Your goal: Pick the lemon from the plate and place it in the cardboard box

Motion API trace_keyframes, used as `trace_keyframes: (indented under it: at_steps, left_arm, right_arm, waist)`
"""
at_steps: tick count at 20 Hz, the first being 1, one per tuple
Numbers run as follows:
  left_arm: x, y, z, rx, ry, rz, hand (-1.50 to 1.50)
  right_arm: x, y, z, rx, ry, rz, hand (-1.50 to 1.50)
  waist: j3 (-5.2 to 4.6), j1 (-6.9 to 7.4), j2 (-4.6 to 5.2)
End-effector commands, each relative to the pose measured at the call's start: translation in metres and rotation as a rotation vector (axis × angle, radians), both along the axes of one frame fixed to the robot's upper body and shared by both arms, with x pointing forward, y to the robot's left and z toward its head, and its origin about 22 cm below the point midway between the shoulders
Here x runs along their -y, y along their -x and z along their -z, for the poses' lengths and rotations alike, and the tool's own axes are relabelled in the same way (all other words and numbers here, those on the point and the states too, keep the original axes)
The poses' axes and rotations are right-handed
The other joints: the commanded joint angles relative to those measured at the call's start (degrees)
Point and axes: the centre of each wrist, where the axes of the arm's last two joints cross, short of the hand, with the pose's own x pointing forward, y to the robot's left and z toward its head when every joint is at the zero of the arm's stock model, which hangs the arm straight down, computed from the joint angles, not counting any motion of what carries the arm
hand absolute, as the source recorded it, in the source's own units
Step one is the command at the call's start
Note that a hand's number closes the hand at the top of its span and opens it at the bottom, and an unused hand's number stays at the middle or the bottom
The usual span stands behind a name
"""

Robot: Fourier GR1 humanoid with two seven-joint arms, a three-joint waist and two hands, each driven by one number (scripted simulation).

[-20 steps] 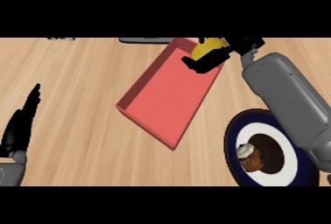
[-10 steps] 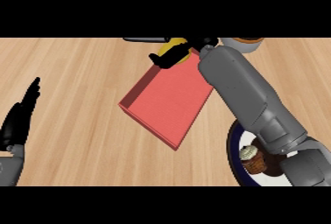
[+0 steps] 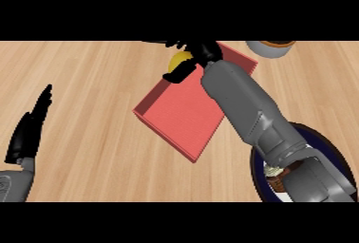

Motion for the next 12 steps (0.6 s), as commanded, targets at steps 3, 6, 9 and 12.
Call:
trace_keyframes:
  at_steps: [3, 6, 9, 12]
  left_arm:
    - [-0.007, -0.003, 0.0, 0.001, 0.004, 0.01, 0.0]
    - [-0.006, 0.0, 0.004, -0.001, 0.003, -0.003, 0.0]
    - [-0.003, 0.012, 0.02, -0.006, 0.0, -0.012, 0.0]
    - [0.001, 0.0, 0.002, -0.008, -0.001, -0.001, 0.0]
  right_arm:
    - [0.003, 0.0, 0.013, -0.021, -0.07, -0.008, -1.5]
    - [0.002, 0.002, 0.016, 0.047, -0.144, -0.013, -1.5]
    - [0.003, 0.0, 0.011, 0.098, -0.219, -0.019, -1.5]
    - [0.007, -0.007, -0.014, 0.143, -0.355, 0.028, -1.5]
  waist:
    - [0.0, 0.31, 0.4]
    - [0.01, 0.69, 0.15]
    - [0.01, -0.18, -0.03]
    - [0.07, -0.2, -0.12]
